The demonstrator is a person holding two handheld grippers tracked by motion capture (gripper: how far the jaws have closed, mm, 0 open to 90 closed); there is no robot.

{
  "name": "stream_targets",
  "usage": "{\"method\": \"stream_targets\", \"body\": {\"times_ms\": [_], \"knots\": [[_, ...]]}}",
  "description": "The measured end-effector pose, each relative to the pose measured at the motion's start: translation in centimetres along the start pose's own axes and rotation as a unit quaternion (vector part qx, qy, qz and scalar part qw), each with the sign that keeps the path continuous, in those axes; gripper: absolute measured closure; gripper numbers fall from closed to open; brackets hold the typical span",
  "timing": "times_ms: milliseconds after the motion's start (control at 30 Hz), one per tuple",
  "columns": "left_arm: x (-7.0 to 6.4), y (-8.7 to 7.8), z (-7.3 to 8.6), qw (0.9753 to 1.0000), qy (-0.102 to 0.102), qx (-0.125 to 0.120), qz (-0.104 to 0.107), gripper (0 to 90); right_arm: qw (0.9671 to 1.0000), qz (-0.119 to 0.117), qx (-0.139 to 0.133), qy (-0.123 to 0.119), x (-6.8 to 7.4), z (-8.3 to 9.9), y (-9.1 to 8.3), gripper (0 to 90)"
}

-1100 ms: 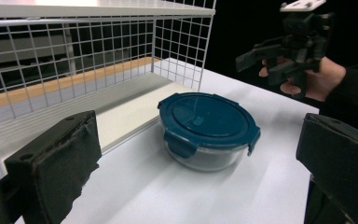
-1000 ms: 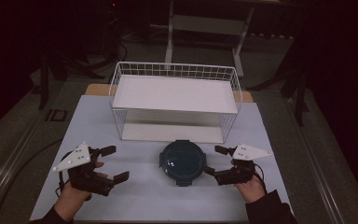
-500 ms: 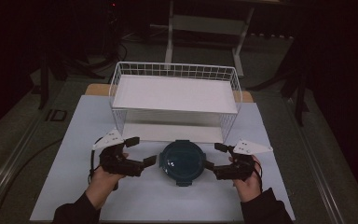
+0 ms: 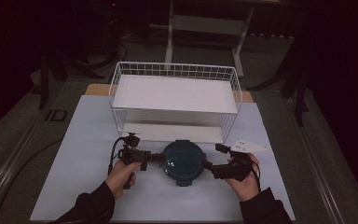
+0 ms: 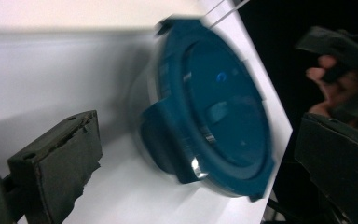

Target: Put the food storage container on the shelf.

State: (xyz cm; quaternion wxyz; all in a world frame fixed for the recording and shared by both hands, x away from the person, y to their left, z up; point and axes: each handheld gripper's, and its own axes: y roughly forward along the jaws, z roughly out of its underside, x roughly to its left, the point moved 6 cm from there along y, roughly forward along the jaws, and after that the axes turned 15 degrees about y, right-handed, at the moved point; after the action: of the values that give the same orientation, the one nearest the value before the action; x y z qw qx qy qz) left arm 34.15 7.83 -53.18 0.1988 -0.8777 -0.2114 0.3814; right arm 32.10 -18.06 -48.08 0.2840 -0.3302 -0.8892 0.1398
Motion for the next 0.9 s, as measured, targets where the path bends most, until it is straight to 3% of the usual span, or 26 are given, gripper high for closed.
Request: {"method": "stream_targets", "body": {"times_ms": [67,133,167,233,267,300,500,567,633,667,767,900], "knots": [[0.2,0.2,0.1,0.9999,-0.011,0.006,0.002,0.8,1.0000,-0.001,0.004,0.000,0.0,0.1,0.0,9.8],[0.5,0.4,0.3,0.9992,-0.037,0.014,0.013,10.1,1.0000,-0.001,0.009,0.000,-0.1,0.3,0.1,9.9],[0.7,0.6,0.3,0.9979,-0.057,0.018,0.027,15.9,0.9999,-0.001,0.013,0.002,-0.1,0.4,0.1,9.9],[0.8,0.7,0.4,0.9970,-0.066,0.020,0.036,21.4,0.9999,0.003,0.014,0.000,-0.2,0.5,0.2,9.9],[1.3,0.9,0.6,0.9948,-0.090,0.028,0.040,21.4,0.9999,0.003,0.015,-0.001,-0.2,0.5,0.2,9.9],[1.4,1.0,0.6,0.9939,-0.096,0.031,0.045,33.3,0.9998,0.006,0.019,-0.001,-0.2,0.7,0.2,10.0],[1.6,1.6,1.0,0.9894,-0.116,0.039,0.078,51.6,0.9996,0.013,0.024,0.000,-0.3,0.9,0.2,10.4],[1.7,1.7,1.0,0.9885,-0.116,0.035,0.089,52.3,0.9995,0.015,0.027,0.006,-0.4,1.0,0.1,10.4],[1.8,1.7,1.0,0.9890,-0.112,0.034,0.090,52.9,0.9995,0.016,0.027,0.008,-0.5,1.1,0.1,11.9],[1.7,1.7,1.0,0.9906,-0.103,0.035,0.083,52.9,0.9994,0.015,0.028,0.013,-0.6,1.1,0.1,13.6],[1.2,1.6,0.9,0.9931,-0.080,0.034,0.079,53.1,0.9978,0.008,0.043,0.049,-1.1,1.5,0.1,14.9],[0.3,1.3,0.9,0.9960,-0.044,0.028,0.073,54.9,0.9910,-0.008,0.057,0.120,-2.1,1.7,0.3,18.7]]}}
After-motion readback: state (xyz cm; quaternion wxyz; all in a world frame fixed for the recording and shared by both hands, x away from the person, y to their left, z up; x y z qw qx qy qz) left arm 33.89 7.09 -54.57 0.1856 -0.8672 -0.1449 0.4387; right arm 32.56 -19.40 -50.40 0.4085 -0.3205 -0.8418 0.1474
